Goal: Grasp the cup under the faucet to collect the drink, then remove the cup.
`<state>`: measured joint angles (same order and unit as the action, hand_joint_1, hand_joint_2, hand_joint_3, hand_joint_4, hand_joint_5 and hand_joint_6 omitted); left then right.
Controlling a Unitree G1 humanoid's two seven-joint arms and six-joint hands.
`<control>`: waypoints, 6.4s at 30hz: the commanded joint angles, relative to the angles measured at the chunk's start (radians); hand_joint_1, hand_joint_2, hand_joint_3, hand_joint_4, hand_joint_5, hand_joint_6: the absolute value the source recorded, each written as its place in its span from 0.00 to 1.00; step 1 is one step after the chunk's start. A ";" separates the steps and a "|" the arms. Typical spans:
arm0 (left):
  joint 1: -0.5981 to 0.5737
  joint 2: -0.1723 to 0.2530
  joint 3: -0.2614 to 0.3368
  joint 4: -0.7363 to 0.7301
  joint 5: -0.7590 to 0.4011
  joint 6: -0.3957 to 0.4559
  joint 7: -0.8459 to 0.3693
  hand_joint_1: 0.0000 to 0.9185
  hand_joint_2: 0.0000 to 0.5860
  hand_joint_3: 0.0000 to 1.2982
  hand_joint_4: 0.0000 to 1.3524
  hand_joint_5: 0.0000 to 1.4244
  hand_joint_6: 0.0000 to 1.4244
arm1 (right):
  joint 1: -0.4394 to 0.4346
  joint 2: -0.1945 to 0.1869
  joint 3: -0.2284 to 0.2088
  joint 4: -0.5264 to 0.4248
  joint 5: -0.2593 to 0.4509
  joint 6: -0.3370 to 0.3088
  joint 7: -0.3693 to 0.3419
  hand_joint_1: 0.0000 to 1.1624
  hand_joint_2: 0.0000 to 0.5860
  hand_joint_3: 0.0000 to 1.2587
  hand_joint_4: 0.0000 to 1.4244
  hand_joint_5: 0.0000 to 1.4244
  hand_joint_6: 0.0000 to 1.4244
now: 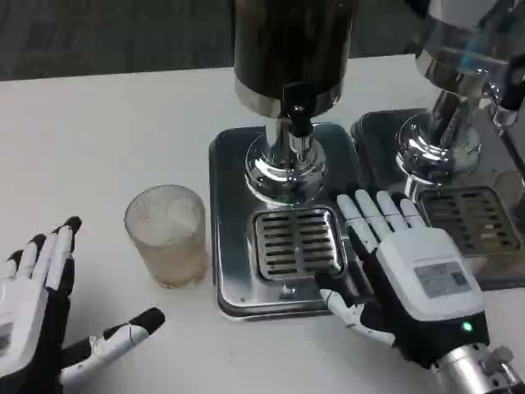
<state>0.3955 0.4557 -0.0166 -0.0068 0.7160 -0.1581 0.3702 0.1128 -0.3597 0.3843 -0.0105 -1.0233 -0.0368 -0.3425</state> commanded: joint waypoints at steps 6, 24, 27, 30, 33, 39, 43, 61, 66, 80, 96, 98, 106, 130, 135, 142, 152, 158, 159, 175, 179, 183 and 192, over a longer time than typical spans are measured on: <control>-0.008 0.006 0.005 0.015 -0.016 -0.015 0.000 0.00 0.00 0.00 0.00 0.00 0.00 | -0.008 0.008 -0.001 -0.001 0.009 0.001 -0.016 0.21 0.73 0.02 0.00 0.00 0.00; -0.131 0.051 0.014 0.186 -0.126 -0.158 -0.024 0.00 0.00 0.00 0.00 0.00 0.00 | -0.006 0.028 0.010 -0.010 -0.015 0.030 -0.009 0.28 0.77 0.01 0.00 0.00 0.00; -0.174 0.059 0.013 0.255 -0.149 -0.184 -0.024 0.00 0.00 0.00 0.00 0.00 0.00 | -0.001 0.033 0.012 -0.012 -0.018 0.041 -0.012 0.28 0.77 0.01 0.00 0.00 0.00; -0.233 0.064 0.007 0.362 -0.186 -0.241 -0.029 0.00 0.00 0.00 0.00 0.00 0.00 | 0.001 0.049 0.022 -0.012 -0.027 0.058 -0.019 0.28 0.77 0.01 0.00 0.00 0.00; -0.301 0.059 -0.005 0.483 -0.225 -0.320 -0.032 0.00 0.00 0.00 0.00 0.00 0.00 | 0.004 0.060 0.029 -0.014 -0.032 0.072 -0.025 0.28 0.77 0.01 0.00 0.00 0.00; -0.433 0.048 -0.064 0.663 -0.181 -0.394 0.023 0.00 0.00 0.00 0.00 0.00 0.00 | 0.007 0.071 0.034 -0.017 -0.039 0.086 -0.028 0.29 0.77 0.01 0.00 0.00 0.00; -0.507 0.054 -0.112 0.739 -0.127 -0.424 0.078 0.00 0.00 0.00 0.00 0.00 0.00 | 0.002 0.072 0.035 -0.017 -0.043 0.089 -0.025 0.29 0.77 0.01 0.00 0.00 0.00; -0.681 0.018 -0.244 0.979 -0.084 -0.510 0.196 0.05 0.00 0.00 0.00 0.02 0.00 | 0.008 0.083 0.035 -0.026 -0.049 0.122 -0.035 0.35 0.70 0.02 0.00 0.00 0.01; -0.696 0.005 -0.246 1.019 -0.094 -0.529 0.212 0.11 0.01 0.00 0.00 0.07 0.03 | 0.013 0.083 0.036 -0.032 -0.048 0.129 -0.032 0.35 0.70 0.02 0.00 0.00 0.02; -0.720 -0.015 -0.264 1.077 -0.102 -0.576 0.261 0.35 0.12 0.22 0.33 0.50 0.63 | 0.027 0.088 0.034 -0.044 -0.037 0.140 -0.022 0.34 0.67 0.03 0.00 0.00 0.05; -0.708 -0.011 -0.281 1.063 -0.073 -0.575 0.419 0.50 0.13 0.42 0.52 0.66 0.80 | 0.020 0.089 0.035 -0.038 -0.031 0.140 -0.026 0.34 0.67 0.03 0.00 0.00 0.06; -0.706 -0.012 -0.277 1.053 -0.071 -0.580 0.440 0.51 0.13 0.42 0.53 0.68 0.82 | 0.021 0.089 0.034 -0.039 -0.034 0.143 -0.026 0.33 0.67 0.03 0.00 0.00 0.06; -0.712 -0.018 -0.280 0.895 -0.057 -0.603 0.453 0.52 0.13 0.42 0.53 0.68 0.81 | 0.035 0.098 0.025 -0.057 -0.047 0.183 -0.024 0.33 0.67 0.03 0.00 0.00 0.06; -0.975 -0.194 -0.445 1.126 0.054 -0.525 0.365 0.46 0.10 0.41 0.52 0.66 0.80 | 0.123 0.134 0.017 -0.131 -0.057 0.241 -0.090 0.33 0.67 0.03 0.00 0.00 0.09; -0.993 -0.213 -0.467 1.170 0.056 -0.502 0.380 0.47 0.10 0.42 0.52 0.67 0.80 | 0.128 0.139 0.018 -0.139 -0.061 0.245 -0.092 0.33 0.67 0.02 0.00 0.00 0.09; -0.982 -0.200 -0.477 1.191 0.047 -0.494 0.405 0.49 0.10 0.42 0.52 0.68 0.80 | 0.132 0.142 0.015 -0.138 -0.060 0.242 -0.094 0.33 0.67 0.02 0.00 0.00 0.10; -0.960 -0.190 -0.482 1.194 0.042 -0.477 0.420 0.34 0.10 0.29 0.34 0.63 0.76 | 0.117 0.137 0.010 -0.123 -0.049 0.229 -0.085 0.33 0.67 0.02 0.00 0.00 0.10; -0.974 -0.193 -0.486 1.196 0.034 -0.475 0.381 0.27 0.07 0.18 0.21 0.55 0.67 | 0.113 0.135 0.005 -0.120 -0.043 0.228 -0.083 0.33 0.67 0.02 0.00 0.00 0.10; -0.976 -0.193 -0.487 1.197 0.036 -0.474 0.374 0.25 0.05 0.16 0.18 0.53 0.66 | 0.113 0.135 0.004 -0.120 -0.041 0.227 -0.083 0.33 0.67 0.02 0.00 0.00 0.10; -0.923 -0.151 -0.433 1.152 -0.033 -0.591 0.371 0.00 0.00 0.08 0.11 0.43 0.50 | 0.101 0.119 -0.033 -0.110 -0.003 0.198 -0.087 0.31 0.65 0.01 0.00 0.00 0.10; -0.881 -0.116 -0.402 1.104 -0.058 -0.632 0.378 0.00 0.00 0.08 0.10 0.40 0.44 | 0.097 0.107 -0.043 -0.108 0.016 0.189 -0.082 0.31 0.64 0.01 0.00 0.00 0.10; -0.839 -0.079 -0.362 1.041 -0.091 -0.668 0.369 0.00 0.00 0.07 0.12 0.39 0.41 | 0.085 0.101 -0.048 -0.097 0.040 0.172 -0.077 0.28 0.64 0.01 0.00 0.00 0.10; -0.711 -0.018 -0.245 0.773 -0.262 -0.767 0.173 0.00 0.00 0.00 0.00 0.14 0.12 | 0.058 0.086 -0.073 -0.059 0.105 0.132 -0.070 0.27 0.60 0.00 0.00 0.00 0.10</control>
<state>-0.3516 0.4122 -0.2858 0.8387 0.5271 -0.8732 0.6453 0.1826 -0.2667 0.3250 -0.0813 -0.9418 0.1155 -0.4171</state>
